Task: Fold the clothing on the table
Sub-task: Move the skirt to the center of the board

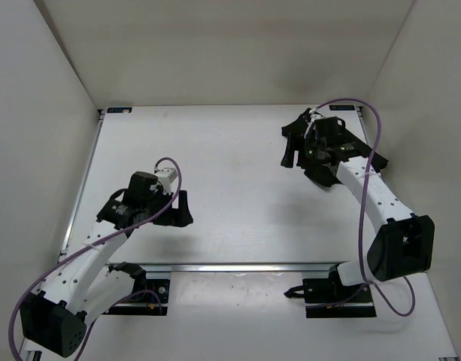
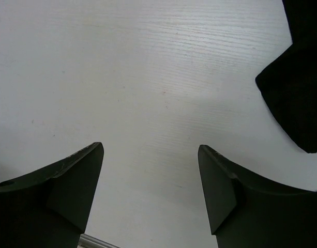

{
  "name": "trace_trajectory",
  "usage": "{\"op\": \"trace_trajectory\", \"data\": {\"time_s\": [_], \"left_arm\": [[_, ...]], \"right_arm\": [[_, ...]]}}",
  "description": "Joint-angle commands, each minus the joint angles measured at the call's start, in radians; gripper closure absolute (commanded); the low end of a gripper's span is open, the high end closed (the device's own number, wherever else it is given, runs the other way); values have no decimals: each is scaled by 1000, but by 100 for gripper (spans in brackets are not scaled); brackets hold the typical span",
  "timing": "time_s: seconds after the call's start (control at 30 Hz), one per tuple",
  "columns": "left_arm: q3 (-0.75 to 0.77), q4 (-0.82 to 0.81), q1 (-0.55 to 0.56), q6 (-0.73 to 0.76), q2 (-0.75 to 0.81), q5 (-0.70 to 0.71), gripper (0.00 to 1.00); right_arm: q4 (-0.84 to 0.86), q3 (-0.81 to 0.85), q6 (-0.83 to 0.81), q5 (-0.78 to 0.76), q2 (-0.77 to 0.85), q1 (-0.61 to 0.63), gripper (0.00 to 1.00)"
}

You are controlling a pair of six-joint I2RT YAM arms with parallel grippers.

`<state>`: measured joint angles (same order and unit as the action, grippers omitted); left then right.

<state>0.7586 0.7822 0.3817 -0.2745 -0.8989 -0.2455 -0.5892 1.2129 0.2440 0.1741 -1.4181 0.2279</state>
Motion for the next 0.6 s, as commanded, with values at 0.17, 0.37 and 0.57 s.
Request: {"op": "trace_trajectory", "data": {"time_s": [0.17, 0.37, 0.57], "left_arm": [[-51, 20, 46, -29, 97, 130, 2], [-62, 2, 42, -17, 84, 75, 1], [-85, -43, 60, 1, 89, 29, 1]], "right_arm": [[13, 167, -26, -31, -142, 16, 26], [-11, 290, -80, -88, -270, 25, 25], [12, 402, -166, -166, -409, 11, 34]]}}
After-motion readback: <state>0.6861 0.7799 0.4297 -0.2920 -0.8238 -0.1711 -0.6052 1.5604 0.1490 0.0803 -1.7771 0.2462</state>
